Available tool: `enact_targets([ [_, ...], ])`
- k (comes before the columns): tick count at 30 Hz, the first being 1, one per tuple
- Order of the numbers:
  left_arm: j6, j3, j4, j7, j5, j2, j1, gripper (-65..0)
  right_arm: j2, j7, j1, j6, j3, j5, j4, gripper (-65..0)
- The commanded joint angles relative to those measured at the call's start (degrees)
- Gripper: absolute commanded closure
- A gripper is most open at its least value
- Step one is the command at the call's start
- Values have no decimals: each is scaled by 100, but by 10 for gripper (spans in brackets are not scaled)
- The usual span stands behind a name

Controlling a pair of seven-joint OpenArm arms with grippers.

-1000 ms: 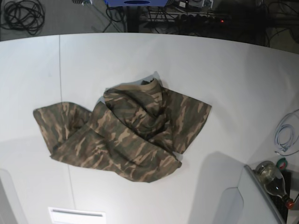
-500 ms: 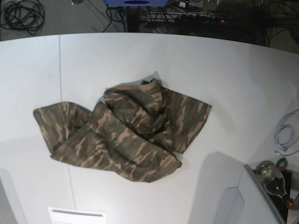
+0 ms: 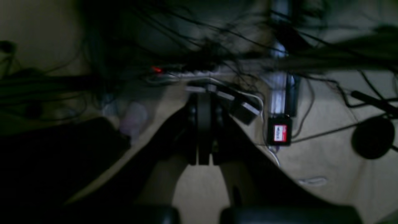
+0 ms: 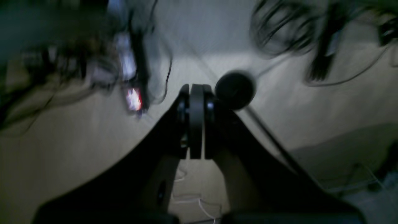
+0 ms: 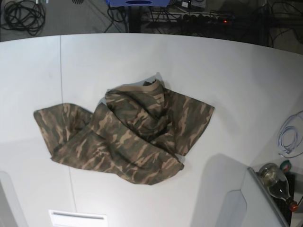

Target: Layout the t-shirt on the table in an organized manner, then fold the t-shirt properly

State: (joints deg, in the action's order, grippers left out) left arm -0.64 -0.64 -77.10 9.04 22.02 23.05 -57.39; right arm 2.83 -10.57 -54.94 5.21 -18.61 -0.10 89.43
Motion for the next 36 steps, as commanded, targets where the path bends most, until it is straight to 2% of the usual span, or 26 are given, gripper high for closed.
enact_targets([
  [1,34,7,-365,94,141,117,-226,0,47,85,-111,11,-156,23,336,0],
  [5,34,7,-1798,68,308,557,-516,0,91,85,30,11,-491,23,1347,0],
  [8,16,-1,-2492,-3,317,680,-218,0,64,85,461,63,-455,23,1848,-2],
  [11,16,-1,-3028,-794,334,671,442,0,99,-20,1190,600,-341,23,2121,-12],
  [13,16,-1,-3169,-1691,343,574,1084,0,108,-636,1832,1048,-218,23,2235,-84],
  [16,16,-1,-3081,-2781,352,346,1989,0,117,-1831,2887,1593,90,23,2200,-258],
  [17,25,-1,-3055,-3036,352,275,2226,-86,117,-2174,3186,1769,186,23,2156,-321],
  [19,34,-1,-3002,-3211,352,161,2517,-273,117,-2517,3678,2059,380,23,2051,-423],
  [20,34,-1,-2941,-3203,343,108,2640,-329,117,-2526,3863,2138,468,23,1972,-462],
  [21,34,16,-2870,-3203,308,73,2772,-347,135,-2534,4065,2200,600,23,1848,-489],
  [23,34,16,-2633,-3203,308,64,2947,-329,196,-2543,4364,2252,811,23,1497,-495],
  [25,34,7,-2343,-3203,308,91,3088,-283,205,-2534,4681,2252,942,23,934,-495],
  [30,34,-81,-1850,-3203,308,108,3106,-181,249,-2490,5331,2235,934,23,-323,-495],
  [36,43,-757,-1692,-3203,308,-50,3053,-161,222,-1937,5516,2217,934,23,-974,-495],
])
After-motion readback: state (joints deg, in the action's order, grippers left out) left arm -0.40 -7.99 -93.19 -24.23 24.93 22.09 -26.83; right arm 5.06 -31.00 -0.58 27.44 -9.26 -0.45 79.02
